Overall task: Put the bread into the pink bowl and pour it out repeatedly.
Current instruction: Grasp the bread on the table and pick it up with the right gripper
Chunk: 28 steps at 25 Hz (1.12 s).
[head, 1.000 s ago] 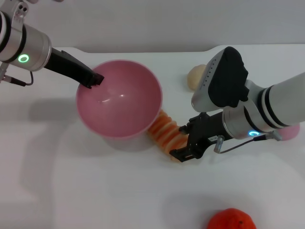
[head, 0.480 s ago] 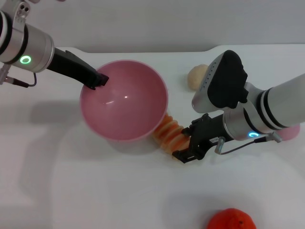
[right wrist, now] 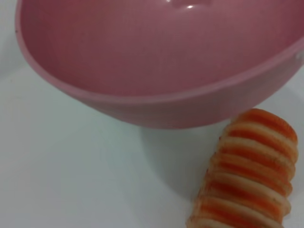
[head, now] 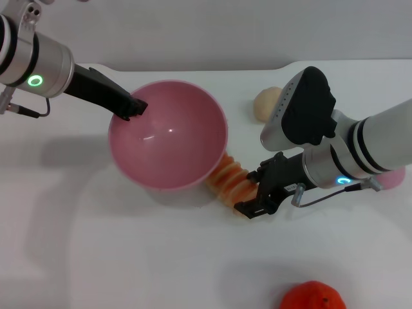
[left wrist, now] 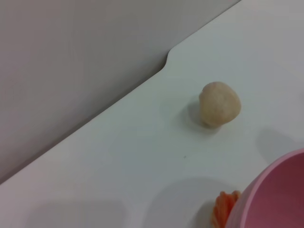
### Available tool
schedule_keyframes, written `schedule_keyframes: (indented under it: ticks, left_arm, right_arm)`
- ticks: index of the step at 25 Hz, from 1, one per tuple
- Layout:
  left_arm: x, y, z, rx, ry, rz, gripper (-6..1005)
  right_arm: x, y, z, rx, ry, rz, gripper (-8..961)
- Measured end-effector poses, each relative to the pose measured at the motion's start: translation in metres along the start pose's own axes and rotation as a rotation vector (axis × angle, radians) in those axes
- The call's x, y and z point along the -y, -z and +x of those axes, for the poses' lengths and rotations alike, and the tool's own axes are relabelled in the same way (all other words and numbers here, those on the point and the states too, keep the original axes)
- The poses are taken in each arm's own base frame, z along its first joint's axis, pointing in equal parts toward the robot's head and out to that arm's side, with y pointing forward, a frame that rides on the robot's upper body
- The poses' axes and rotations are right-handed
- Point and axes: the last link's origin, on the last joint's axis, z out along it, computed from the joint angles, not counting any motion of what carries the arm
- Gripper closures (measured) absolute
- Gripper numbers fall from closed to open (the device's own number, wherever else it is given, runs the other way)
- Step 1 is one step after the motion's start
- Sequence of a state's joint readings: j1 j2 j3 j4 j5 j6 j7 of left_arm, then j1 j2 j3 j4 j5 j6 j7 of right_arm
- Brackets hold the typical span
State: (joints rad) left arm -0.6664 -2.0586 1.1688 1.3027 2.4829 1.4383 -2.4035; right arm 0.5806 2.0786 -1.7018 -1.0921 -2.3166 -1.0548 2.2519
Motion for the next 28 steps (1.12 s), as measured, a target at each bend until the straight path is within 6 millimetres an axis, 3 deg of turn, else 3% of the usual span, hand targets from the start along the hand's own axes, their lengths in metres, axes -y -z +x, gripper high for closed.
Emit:
schedule_keyframes:
  ticks: [16,21,28]
  left_arm:
    - [0.001,0.001,-0.003,-0.001,0.003,0.008,957]
    - [0.000,0.000,-0.006,0.006,0.002,0.006,957]
    - [-0.001,0.000,-0.007,0.007,0.004,0.002,958]
  right_arm:
    - [0.002,0.004,0.008,-0.008,-0.007,0.034,307]
    - [0.000,0.005,0.009,-0.005,0.004,0.046,446]
    - [-0.003,0.004,0.010,-0.010,0.013,0.042,509]
